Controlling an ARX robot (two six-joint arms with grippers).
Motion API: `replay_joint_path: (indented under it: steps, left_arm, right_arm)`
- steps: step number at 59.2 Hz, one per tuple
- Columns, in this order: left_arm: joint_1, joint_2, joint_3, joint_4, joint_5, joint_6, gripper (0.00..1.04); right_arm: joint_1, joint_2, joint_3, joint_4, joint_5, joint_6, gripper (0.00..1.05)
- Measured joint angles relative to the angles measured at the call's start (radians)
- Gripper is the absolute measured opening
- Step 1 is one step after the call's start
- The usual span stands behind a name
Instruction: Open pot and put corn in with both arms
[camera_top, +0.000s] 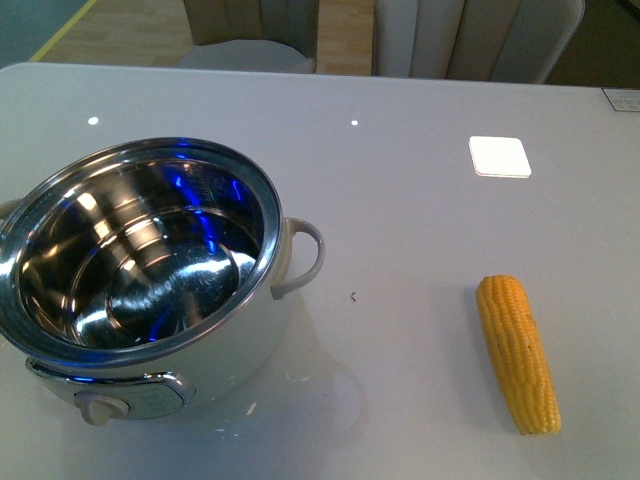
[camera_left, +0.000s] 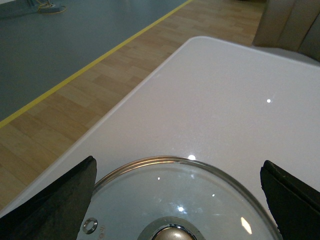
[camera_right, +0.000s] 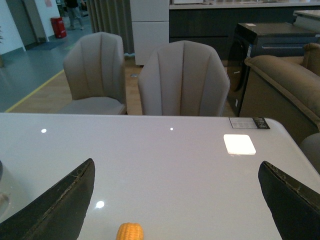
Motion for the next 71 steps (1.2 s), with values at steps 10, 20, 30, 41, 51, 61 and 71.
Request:
replay_joint_path:
  steps: [10, 20, 30, 41, 51, 61, 71]
  left_arm:
    - [-0.008, -0.291, -0.16, -0.088, 0.022, -0.072, 0.98]
    - [-0.037, -0.62, -0.332, -0.243, 0.023, -0.122, 0.98]
    - [-0.082, -0.972, -0.449, -0.495, 0.012, -0.121, 0.98]
    - [-0.206, -1.25, -0.499, -0.706, -0.087, -0.113, 0.98]
    - [-0.283, -1.201, -0.505, -0.525, -0.024, -0.046, 0.78]
    - [-0.333, -1.272, -0.505, -0.474, 0.015, 0.004, 0.5]
    - [-0.432, -1.476, -0.505, -0.668, -0.08, 0.035, 0.18]
  right_arm:
    - [0.0, 0.0, 0.0, 0.0, 0.0, 0.0, 0.96]
    - [0.0, 0.0, 0.0, 0.0, 0.0, 0.0, 0.96]
    - [0.0, 0.0, 0.0, 0.0, 0.0, 0.0, 0.96]
    - [0.0, 0.0, 0.0, 0.0, 0.0, 0.0, 0.96]
    - [0.0, 0.0, 0.0, 0.0, 0.0, 0.0, 0.96]
    - [0.0, 0.0, 0.0, 0.0, 0.0, 0.0, 0.96]
    - [0.0, 0.0, 0.0, 0.0, 0.0, 0.0, 0.96]
